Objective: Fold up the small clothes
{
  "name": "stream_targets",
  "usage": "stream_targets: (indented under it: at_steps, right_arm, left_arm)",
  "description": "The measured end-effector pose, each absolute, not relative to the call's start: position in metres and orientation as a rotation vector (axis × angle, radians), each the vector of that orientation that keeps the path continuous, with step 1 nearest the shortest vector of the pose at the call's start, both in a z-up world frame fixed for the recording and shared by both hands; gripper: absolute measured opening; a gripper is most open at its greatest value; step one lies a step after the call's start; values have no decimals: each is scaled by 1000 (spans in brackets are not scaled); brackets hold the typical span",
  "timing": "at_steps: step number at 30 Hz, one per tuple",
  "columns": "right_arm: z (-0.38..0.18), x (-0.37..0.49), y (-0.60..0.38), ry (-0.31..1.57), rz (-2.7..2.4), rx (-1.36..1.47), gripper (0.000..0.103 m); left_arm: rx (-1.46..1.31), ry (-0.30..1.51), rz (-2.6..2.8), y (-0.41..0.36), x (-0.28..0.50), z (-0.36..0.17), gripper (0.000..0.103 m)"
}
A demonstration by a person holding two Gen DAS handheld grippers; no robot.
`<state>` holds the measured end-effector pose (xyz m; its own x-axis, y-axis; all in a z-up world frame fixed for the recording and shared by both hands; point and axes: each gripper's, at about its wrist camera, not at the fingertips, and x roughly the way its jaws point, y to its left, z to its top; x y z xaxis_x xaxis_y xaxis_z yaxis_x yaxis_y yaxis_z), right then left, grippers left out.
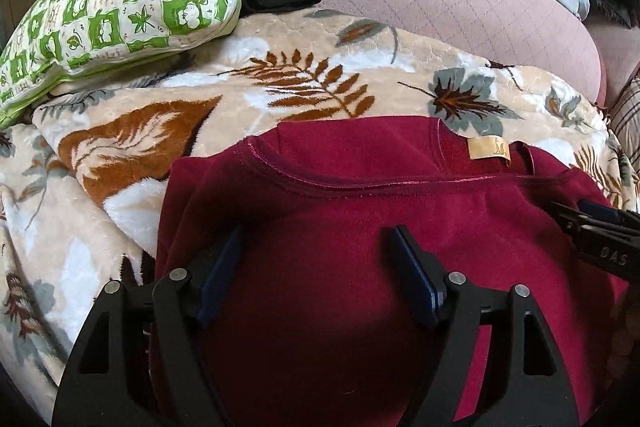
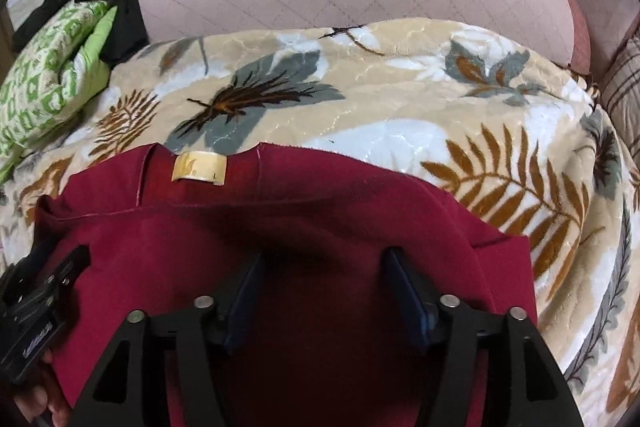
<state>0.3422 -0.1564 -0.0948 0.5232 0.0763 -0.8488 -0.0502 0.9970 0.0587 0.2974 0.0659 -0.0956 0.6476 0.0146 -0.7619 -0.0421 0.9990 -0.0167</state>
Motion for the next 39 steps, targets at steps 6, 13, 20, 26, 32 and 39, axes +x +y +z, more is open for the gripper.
stream_targets:
  at_steps: [6, 13, 20, 26, 32, 39]
  right_arm:
    - [-102, 334, -160, 929, 107, 25, 73]
    - [-103, 338, -157, 945, 111, 4, 74]
    - [-108, 343, -155, 963, 115, -12, 77]
    - [-92, 340, -153, 981, 96, -23, 76]
    - [-30, 268, -172, 828, 103, 127, 74]
    - [-50, 144, -167, 781, 86, 4, 75]
  left_arm:
    - [-27, 868, 34, 65, 297, -96, 76]
    - [-41, 902, 2, 67, 310, -100, 85]
    - [-39, 948, -4, 66, 321, -102, 90]
    - [-20, 899, -35, 60, 302, -82, 90]
    - [-208, 793, -71, 95, 238, -27, 90]
    - [-384, 776, -66, 135, 128, -22, 90]
